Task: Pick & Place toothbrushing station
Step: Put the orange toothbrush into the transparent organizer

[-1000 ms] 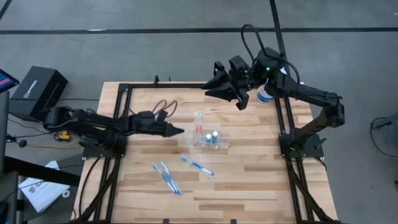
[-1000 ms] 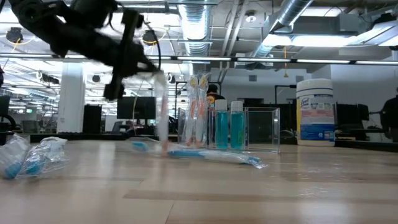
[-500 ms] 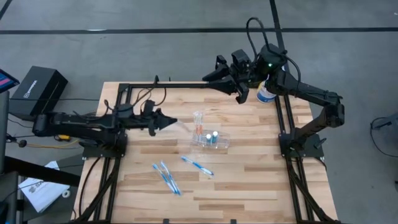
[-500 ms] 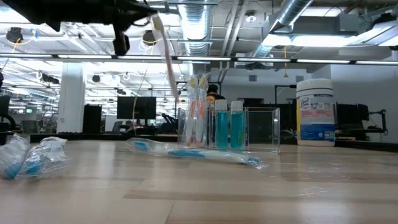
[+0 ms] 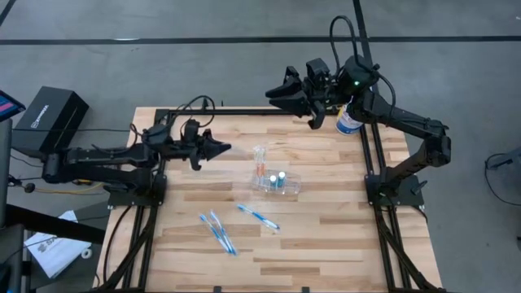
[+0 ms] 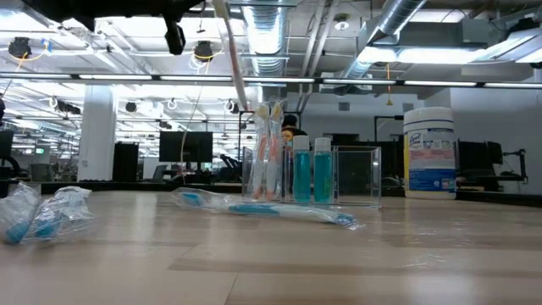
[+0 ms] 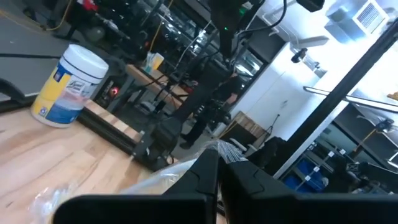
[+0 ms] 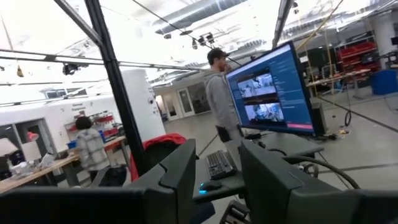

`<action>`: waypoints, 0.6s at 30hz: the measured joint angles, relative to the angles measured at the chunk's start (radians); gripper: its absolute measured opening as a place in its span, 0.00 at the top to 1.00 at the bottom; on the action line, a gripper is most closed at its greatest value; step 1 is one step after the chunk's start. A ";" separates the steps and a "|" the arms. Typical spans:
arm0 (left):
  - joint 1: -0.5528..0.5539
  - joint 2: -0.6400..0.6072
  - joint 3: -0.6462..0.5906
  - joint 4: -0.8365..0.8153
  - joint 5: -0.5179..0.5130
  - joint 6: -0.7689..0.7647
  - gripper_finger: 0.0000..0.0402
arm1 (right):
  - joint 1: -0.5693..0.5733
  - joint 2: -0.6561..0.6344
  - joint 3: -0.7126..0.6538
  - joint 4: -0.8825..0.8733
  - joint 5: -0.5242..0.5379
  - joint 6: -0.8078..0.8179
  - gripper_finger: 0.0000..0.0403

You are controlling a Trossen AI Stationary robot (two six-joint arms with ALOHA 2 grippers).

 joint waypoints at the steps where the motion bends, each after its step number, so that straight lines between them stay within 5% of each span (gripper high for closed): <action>1: 0.008 0.006 0.006 -0.003 0.014 0.000 1.00 | 0.001 0.000 0.000 -0.001 0.009 0.000 0.71; 18: 0.025 0.224 0.157 0.006 0.172 0.001 1.00 | 0.001 0.000 0.000 -0.001 0.018 0.000 0.71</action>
